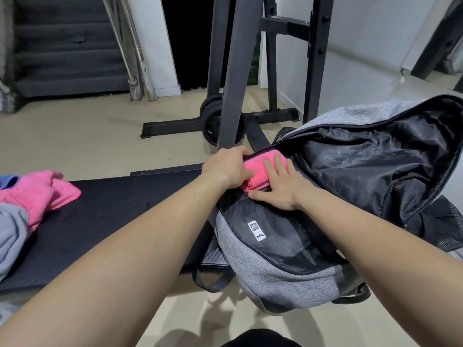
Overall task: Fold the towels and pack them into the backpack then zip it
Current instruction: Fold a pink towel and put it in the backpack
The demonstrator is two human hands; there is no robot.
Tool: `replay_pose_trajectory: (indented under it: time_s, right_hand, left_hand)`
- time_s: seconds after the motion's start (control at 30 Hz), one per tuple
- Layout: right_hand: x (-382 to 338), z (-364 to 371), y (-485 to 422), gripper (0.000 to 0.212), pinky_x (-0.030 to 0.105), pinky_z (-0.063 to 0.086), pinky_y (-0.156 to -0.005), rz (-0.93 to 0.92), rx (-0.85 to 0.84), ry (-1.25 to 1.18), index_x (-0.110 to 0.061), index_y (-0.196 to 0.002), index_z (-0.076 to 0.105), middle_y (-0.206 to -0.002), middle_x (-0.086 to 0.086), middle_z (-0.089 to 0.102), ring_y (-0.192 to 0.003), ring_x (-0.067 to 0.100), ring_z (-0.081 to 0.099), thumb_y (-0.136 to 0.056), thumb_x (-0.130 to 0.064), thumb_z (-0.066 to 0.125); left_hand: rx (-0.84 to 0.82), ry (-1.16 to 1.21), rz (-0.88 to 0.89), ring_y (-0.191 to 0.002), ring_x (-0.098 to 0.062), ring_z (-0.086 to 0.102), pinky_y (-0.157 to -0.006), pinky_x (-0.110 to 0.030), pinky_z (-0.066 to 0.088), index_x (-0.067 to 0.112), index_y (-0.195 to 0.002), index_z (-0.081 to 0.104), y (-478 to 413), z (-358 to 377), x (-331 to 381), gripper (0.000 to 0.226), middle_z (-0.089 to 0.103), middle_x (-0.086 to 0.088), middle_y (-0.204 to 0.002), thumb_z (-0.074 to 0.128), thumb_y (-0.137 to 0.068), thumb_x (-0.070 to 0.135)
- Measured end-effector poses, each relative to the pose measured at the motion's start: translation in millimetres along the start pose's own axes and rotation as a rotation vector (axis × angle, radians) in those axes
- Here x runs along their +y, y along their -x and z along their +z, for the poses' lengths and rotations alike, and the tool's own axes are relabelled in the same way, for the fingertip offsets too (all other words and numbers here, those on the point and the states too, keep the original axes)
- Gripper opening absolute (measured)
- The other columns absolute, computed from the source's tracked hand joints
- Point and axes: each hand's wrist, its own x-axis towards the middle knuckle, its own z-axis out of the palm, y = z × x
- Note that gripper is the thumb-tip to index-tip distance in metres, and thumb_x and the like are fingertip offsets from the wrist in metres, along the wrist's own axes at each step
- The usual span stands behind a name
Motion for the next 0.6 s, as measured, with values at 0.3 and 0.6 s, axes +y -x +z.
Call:
replay_pose_trajectory:
  time_s: [0.3, 0.6]
  right_hand:
    - [1.6, -32.4, 7.4, 0.073, 0.055, 0.0, -0.121, -0.002, -0.029, 0.077, -0.029, -0.16, -0.006, -0.167, -0.002, -0.016, -0.154, 0.022, -0.01, -0.1, -0.047, 0.031]
    - [-111.3, -68.6, 67.3, 0.058, 0.048, 0.037, -0.109, -0.208, 0.208, 0.086, -0.011, -0.149, 0.033, -0.154, 0.011, 0.036, -0.135, 0.036, 0.043, -0.098, -0.038, 0.043]
  left_hand:
    - [-0.006, -0.024, 0.033, -0.121, -0.027, 0.057, -0.099, -0.04, 0.049, 0.028, -0.14, 0.052, 17.9, -20.5, -2.5, 0.054, 0.062, -0.003, -0.133, 0.067, -0.09, 0.042]
    - [0.075, -0.069, -0.114, -0.118, -0.028, 0.058, -0.101, -0.039, 0.047, 0.021, -0.134, 0.057, 116.1, -94.4, -70.3, 0.043, 0.062, -0.006, -0.133, 0.054, -0.095, 0.04]
